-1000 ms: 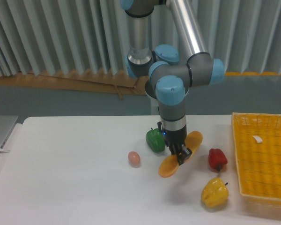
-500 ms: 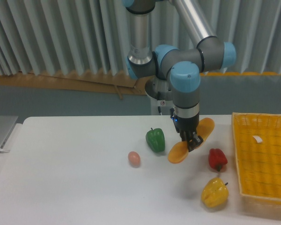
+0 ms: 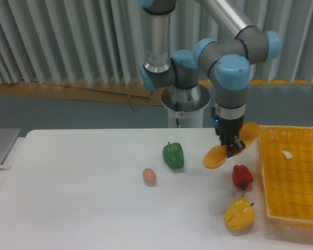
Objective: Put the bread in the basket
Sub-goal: 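Lift the bread loaf and carry it toward the yellow basket, then lower the bread into the yellow basket and open the gripper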
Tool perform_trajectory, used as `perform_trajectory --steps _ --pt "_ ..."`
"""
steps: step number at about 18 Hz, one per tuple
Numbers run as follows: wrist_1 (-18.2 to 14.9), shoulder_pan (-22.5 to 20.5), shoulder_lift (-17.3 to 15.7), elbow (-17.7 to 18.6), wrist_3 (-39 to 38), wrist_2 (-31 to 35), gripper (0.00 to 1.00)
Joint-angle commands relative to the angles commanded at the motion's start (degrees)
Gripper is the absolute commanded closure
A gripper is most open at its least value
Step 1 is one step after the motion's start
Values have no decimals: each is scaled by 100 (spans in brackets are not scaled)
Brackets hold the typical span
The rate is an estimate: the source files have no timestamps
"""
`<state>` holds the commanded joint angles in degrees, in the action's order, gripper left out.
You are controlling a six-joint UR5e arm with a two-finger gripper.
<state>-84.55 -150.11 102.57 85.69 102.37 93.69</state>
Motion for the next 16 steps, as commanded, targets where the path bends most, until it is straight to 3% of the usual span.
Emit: perform_trajectory --steps 6,11,16 --pt "18 -545 0 -9 1143 0 60" --pt "97 -959 88 -44 1602 -9 60" --pt "562 -1082 465 -53 1610 17 60"
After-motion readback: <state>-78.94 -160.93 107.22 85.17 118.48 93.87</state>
